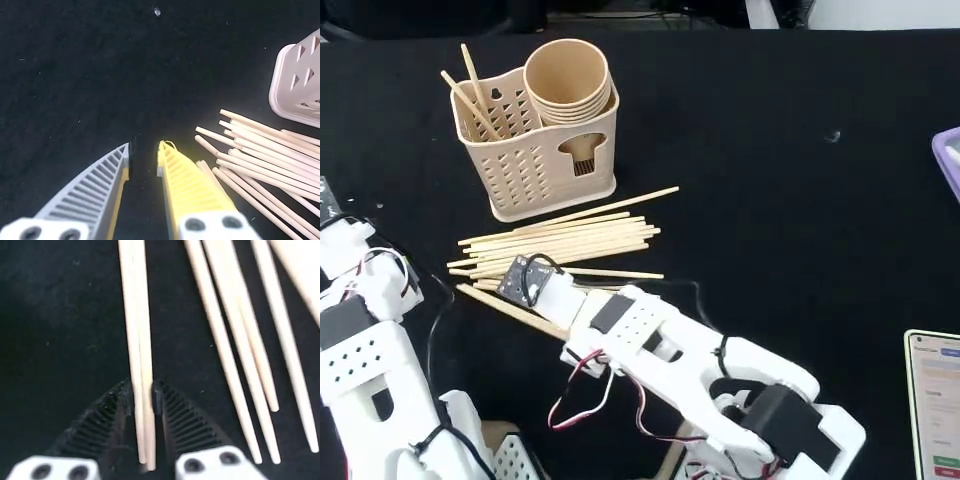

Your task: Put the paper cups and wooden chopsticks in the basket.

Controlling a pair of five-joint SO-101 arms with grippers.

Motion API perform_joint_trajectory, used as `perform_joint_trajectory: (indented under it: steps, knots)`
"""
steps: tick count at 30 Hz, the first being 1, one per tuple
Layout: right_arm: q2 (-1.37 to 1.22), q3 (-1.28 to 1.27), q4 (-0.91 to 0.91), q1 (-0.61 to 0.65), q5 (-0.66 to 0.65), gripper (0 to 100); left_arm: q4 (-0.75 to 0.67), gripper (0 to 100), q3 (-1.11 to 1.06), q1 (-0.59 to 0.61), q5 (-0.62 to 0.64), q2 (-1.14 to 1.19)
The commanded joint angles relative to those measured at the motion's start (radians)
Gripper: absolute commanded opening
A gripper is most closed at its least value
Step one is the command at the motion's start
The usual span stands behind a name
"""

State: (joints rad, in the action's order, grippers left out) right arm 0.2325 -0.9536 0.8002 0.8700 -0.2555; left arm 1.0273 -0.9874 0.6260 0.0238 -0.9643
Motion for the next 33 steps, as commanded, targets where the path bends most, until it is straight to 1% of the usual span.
perform_joint_trajectory:
  steps: [1,5,8,10,11,13,17,19,22,25,30,31,33]
  knots:
    - [0.131,0.061,0.135,-0.092,-0.069,1.1,-0.02,10,0.008,0.01,0.005,-0.017]
    - [0.337,0.054,0.25,-0.192,-0.117,1.1,-0.02,10,0.008,0.01,0.005,-0.017]
    - [0.461,0.045,0.362,-0.288,-0.219,1.1,-0.02,10,0.008,0.01,0.005,-0.017]
    - [0.512,0.01,0.384,-0.351,-0.29,1.1,-0.02,10,0.008,0.01,0.005,-0.017]
    - [0.524,-0.015,0.37,-0.359,-0.299,1.1,-0.02,10,0.008,0.01,0.005,-0.017]
    - [0.526,-0.051,0.313,-0.318,-0.264,1.1,-0.02,10,0.012,0.01,0.005,-0.02]
    - [0.515,-0.064,0.173,-0.143,-0.114,1.1,-0.018,10,0.008,0.013,0.003,-0.021]
    - [0.467,-0.065,0.098,-0.078,-0.054,1.1,-0.008,10,0.008,0.012,0.002,-0.017]
    - [0.334,-0.033,0.031,-0.055,-0.017,1.1,0.0,10,0.008,0.012,0.003,-0.026]
    - [0.196,0.018,-0.005,-0.051,-0.015,1.1,0.0,10,0.008,0.013,0.0,-0.026]
    - [0.03,0.107,-0.015,0.018,0.026,1.5,0.0,10,0.008,0.013,-0.002,-0.026]
    - [0.005,0.125,-0.012,0.028,0.026,2.6,0.0,10,0.008,0.013,-0.002,-0.026]
    - [-0.045,0.156,-0.006,0.031,0.026,8.4,0.0,10,0.008,0.013,-0.002,-0.026]
